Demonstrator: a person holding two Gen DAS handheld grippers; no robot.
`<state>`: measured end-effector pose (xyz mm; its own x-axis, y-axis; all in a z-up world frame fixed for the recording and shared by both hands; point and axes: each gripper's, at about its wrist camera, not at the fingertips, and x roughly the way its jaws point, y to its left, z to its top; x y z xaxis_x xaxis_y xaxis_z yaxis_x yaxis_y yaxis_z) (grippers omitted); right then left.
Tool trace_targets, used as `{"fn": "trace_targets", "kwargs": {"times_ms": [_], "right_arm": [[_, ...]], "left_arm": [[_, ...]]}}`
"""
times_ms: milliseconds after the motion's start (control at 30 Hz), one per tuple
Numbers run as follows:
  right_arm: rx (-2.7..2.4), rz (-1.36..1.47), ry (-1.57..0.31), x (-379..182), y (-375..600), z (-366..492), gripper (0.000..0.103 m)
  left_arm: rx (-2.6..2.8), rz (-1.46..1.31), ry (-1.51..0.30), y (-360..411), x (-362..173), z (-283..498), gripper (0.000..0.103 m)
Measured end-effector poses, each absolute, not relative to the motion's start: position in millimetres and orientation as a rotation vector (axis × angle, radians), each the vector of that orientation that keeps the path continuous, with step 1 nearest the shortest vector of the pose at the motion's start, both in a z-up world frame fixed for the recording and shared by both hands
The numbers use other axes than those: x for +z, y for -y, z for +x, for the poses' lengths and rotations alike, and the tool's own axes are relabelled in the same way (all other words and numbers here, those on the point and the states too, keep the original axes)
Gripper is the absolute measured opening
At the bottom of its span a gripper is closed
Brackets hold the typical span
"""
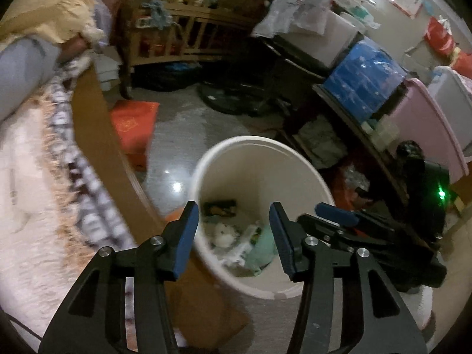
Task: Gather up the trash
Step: 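Carry the wrapper and towel over the bucket and open both tools, then grasp the beige tissue with the left tool while the right tool grasps the white tablet box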
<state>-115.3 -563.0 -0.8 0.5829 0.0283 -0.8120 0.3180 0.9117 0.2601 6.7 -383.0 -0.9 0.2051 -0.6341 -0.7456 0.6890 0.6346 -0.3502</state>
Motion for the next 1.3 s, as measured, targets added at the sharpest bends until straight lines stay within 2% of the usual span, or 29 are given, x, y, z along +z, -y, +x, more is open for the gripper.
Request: {"fn": "trace_targets", "kwargs": {"times_ms": [300,333,367,433,1067,1133,1300], "right_arm": [[-0.079,0.35,-0.948,3.7,510.0,-87.5,0.051],[-0.067,0.345,-0.951,4.3,502.6,-83.5,0.054],[-0.055,0.339,-0.953,4.9,495.7,-79.4,0.063],[-0.028,0.327,-0.951,6.6,481.1,-72.2,0.071],[0.278,0.176,-1.011,9.7,326.6,-4.1,0.07],[0.309,0.175,-1.015,8.5,311.8,2.9,0.07],[0.389,0.147,-1.022,7.2,270.5,21.6,0.071]], "left_arm": [[-0.746,0.095,-0.939,318.5,0.1,17.2,0.048],[-0.736,0.094,-0.937,312.6,-0.2,18.9,0.048],[-0.724,0.09,-0.934,305.7,0.0,19.9,0.048],[-0.698,0.081,-0.928,290.2,1.5,22.1,0.048],[-0.32,0.016,-0.961,78.9,-12.7,41.5,0.048],[-0.258,0.0,-0.972,54.6,-21.8,40.4,0.058],[-0.117,-0.071,-1.026,11.9,-56.8,51.6,0.06]]}}
